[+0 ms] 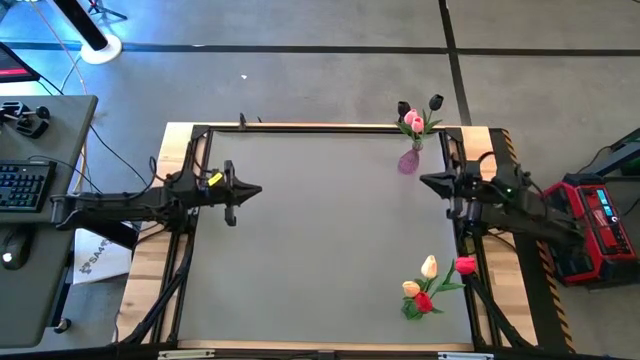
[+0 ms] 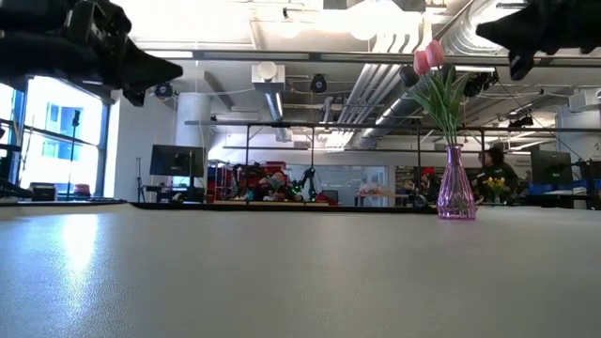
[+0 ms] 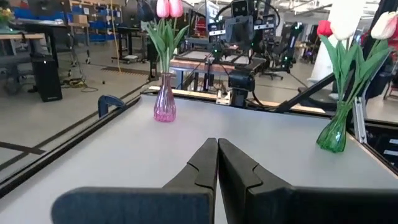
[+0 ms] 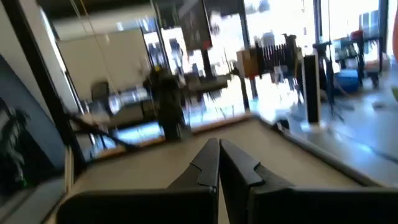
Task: Sort flowers into vase by color
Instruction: Return to Home Position
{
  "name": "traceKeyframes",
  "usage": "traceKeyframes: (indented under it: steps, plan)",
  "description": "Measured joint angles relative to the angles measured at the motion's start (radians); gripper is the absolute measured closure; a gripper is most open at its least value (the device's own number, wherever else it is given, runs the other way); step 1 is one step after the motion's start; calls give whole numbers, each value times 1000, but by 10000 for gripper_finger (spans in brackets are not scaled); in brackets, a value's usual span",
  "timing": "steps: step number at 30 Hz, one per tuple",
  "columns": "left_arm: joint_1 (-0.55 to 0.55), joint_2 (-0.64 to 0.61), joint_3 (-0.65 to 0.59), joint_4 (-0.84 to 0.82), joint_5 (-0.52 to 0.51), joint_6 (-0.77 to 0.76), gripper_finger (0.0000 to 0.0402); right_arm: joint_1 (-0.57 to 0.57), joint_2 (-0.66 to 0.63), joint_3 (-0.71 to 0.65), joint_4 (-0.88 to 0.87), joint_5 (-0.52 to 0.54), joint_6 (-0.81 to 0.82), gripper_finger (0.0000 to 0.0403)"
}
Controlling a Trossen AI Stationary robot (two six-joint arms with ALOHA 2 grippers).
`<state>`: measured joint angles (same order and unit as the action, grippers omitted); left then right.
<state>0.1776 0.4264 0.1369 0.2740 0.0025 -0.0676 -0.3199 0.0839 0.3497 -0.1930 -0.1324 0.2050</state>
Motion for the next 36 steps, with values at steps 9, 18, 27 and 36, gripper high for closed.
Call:
traceKeyframes:
  steps: [9,18,27,36]
  plan:
    - [0,-131,-46,-63,-65,1,401,88,-1,-131,215,-14,56,403]
    - [44,-298,-46,-169,-144,43,401,192,-21,-89,174,104,-42,403]
    - [153,-399,-46,-339,-27,51,401,198,-70,-8,48,188,-127,403]
    - [251,-336,-46,-336,190,46,401,198,-51,-193,344,180,-68,403]
